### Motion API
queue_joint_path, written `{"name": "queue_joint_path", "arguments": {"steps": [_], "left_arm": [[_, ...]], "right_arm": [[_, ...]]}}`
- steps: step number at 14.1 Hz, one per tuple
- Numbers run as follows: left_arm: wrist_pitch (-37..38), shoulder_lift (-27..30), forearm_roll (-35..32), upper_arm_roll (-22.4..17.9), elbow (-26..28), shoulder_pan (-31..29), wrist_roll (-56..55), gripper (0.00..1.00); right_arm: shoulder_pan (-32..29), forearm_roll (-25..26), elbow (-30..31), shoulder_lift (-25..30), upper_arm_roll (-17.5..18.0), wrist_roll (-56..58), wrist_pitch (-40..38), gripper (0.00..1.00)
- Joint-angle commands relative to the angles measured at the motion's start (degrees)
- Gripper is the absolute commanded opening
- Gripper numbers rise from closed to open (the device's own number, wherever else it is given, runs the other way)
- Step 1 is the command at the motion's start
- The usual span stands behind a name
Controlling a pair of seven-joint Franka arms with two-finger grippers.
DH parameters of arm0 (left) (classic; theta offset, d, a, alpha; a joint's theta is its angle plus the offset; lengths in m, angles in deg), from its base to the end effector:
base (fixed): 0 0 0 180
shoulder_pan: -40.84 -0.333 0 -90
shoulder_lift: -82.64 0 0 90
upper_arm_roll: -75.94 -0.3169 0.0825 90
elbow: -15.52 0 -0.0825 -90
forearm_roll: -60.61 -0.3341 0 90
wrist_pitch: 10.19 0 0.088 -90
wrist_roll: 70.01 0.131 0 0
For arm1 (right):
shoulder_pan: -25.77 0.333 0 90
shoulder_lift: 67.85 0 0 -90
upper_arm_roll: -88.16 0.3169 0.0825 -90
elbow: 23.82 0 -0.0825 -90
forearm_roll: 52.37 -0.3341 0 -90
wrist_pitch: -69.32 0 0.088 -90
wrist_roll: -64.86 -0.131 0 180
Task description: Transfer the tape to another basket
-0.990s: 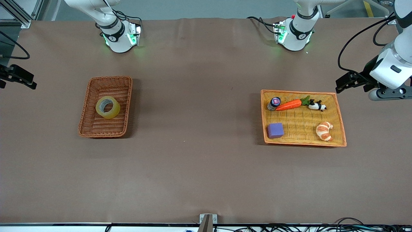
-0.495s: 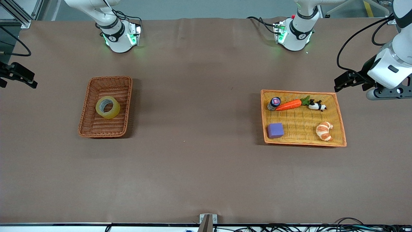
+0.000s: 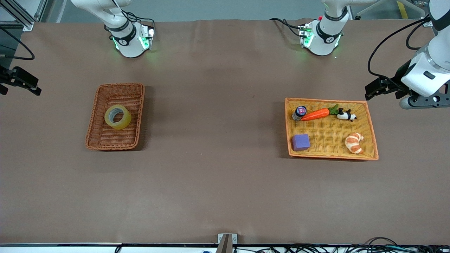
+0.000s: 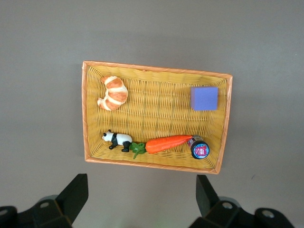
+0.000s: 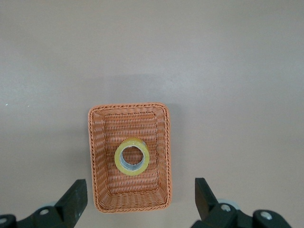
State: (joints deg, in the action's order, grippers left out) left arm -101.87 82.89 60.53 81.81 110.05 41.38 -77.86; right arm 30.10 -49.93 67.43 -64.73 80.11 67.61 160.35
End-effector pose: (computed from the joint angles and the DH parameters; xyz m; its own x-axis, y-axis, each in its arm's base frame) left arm 0.4993 -0.0560 0.5727 0.9987 0.0252 -0.0447 0.0249 -0.9997 -0.0080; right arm 0.4895 -0.0394 0.6207 0.9987 -0.0163 0.0483 -0.0181 -0.9991 0.0373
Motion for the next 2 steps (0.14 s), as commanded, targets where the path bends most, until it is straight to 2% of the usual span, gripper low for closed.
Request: {"name": "queue_joint_path", "arguments": {"steps": [1, 2], "left_arm": [[0.63, -0.33, -0.72, 0.36, -1.01, 0.16, 0.46, 1.0], [0.54, -0.59, -0.81, 0.28, -1.45, 0.42, 0.38, 1.0]], "right_arm": [[-1.08, -1.12, 2.08, 1.89, 1.01, -0.03, 0.73, 1.0], [-1.08, -1.12, 2.08, 1.89, 1.01, -0.03, 0.73, 1.0]]}}
